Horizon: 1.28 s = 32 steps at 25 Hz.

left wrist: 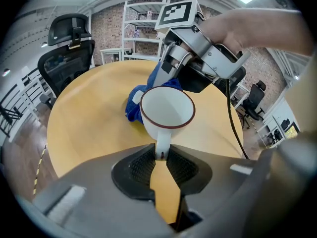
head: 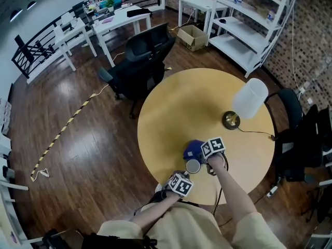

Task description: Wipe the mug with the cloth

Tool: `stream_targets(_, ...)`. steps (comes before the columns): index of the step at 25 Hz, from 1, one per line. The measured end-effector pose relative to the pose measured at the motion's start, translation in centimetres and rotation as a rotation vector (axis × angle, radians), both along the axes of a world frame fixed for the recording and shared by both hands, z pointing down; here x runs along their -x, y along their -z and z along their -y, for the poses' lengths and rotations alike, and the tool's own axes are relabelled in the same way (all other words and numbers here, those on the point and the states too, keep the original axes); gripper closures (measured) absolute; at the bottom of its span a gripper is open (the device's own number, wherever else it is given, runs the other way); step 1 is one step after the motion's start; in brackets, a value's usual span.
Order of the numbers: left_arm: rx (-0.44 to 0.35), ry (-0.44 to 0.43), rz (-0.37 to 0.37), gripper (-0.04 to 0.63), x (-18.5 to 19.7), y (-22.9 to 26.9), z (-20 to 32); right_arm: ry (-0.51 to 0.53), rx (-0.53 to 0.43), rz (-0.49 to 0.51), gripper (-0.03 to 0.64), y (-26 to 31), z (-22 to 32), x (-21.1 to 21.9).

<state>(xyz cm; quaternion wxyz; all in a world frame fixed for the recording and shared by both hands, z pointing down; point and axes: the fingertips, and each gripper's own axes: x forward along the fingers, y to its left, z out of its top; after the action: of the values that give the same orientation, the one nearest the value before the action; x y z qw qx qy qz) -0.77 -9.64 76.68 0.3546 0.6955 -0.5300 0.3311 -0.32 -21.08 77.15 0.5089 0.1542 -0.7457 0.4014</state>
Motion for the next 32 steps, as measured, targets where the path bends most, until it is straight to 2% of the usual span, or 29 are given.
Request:
stream_targets(12, 0.040, 0.022, -0.062, 0.535, -1.3, 0.2, 0.0, -0.339, 0.014, 0.166, 0.563, 0.5, 0.3, -2.0)
stream_targets(19, -0.001, 0.018, 0.033, 0.534, -0.3, 0.5, 0.9, -0.480, 0.039, 0.214, 0.563, 0.0, 0.2, -4.6)
stream_targets(25, -0.044, -0.021, 0.114, 0.538, 0.3, 0.8, 1.6, -0.423, 0.026, 0.150, 0.561, -0.5, -1.1, -6.9)
stream_targets(29, -0.057, -0.063, 0.173, 0.537, 0.3, 0.3, 1.8, -0.481, 0.051, 0.174, 0.561, -0.2, -2.1, -7.7)
stream_targets(32, -0.061, -0.079, 0.203, 0.537, 0.2, 0.2, 2.1, -0.504, 0.034, 0.170, 0.561, 0.2, -2.5, -8.4)
